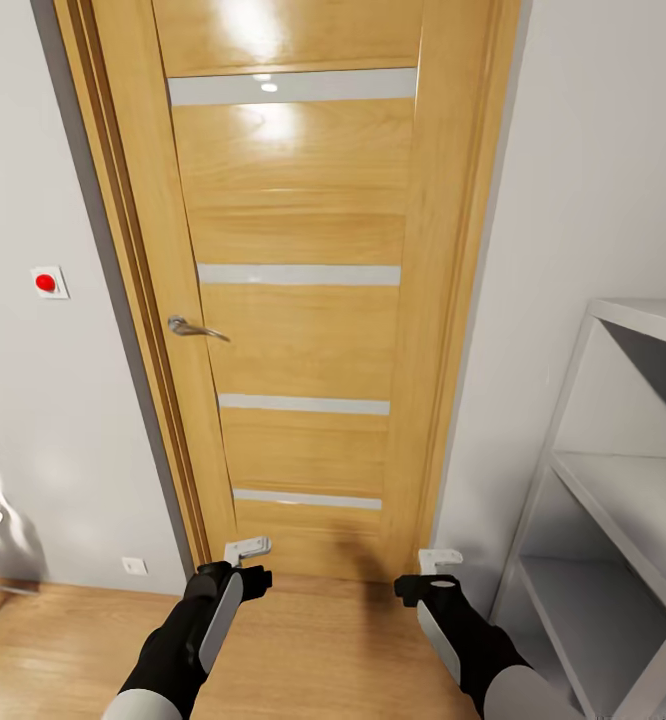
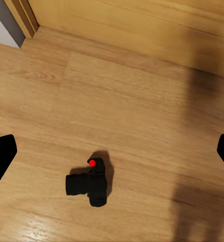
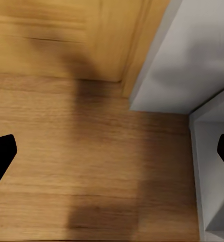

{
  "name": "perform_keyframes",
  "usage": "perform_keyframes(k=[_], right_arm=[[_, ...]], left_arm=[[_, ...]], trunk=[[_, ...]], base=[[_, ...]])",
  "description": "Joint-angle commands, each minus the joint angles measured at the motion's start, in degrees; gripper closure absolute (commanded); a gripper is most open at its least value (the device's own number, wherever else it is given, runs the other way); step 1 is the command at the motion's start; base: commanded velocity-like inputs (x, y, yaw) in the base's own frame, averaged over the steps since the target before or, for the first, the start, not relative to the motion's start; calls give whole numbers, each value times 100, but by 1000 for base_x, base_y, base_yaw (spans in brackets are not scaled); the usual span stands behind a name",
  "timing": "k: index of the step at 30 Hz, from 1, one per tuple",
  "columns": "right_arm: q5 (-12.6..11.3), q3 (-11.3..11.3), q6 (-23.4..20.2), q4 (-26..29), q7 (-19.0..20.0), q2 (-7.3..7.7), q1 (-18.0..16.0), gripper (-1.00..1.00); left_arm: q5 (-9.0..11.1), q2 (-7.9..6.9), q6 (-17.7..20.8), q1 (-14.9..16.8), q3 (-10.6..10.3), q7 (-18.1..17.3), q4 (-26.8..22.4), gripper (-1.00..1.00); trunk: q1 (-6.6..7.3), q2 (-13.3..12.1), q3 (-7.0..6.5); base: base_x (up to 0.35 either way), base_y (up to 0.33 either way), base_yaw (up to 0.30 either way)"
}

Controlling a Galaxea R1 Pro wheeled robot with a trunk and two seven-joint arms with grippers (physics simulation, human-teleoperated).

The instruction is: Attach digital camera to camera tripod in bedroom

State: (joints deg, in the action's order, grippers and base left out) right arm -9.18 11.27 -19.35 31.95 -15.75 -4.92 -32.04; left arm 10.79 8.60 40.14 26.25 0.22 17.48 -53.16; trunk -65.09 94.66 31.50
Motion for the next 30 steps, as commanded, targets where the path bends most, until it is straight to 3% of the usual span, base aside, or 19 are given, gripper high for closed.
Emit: perform_keyframes(k=[1, 30], right_arm=[[-59, 43, -25, 1, -45, 4, -4, -100], [-40, 16, 62, -31, -16, -9, -4, -100]], left_arm=[[61, 2, 18, 3, 2, 45, -8, -100], [57, -34, 4, 3, 4, 44, 50, -100]], trunk=[[-22, 45, 25], [-659, 1208, 545]], base=[[0, 0, 0], [0, 0, 0]])
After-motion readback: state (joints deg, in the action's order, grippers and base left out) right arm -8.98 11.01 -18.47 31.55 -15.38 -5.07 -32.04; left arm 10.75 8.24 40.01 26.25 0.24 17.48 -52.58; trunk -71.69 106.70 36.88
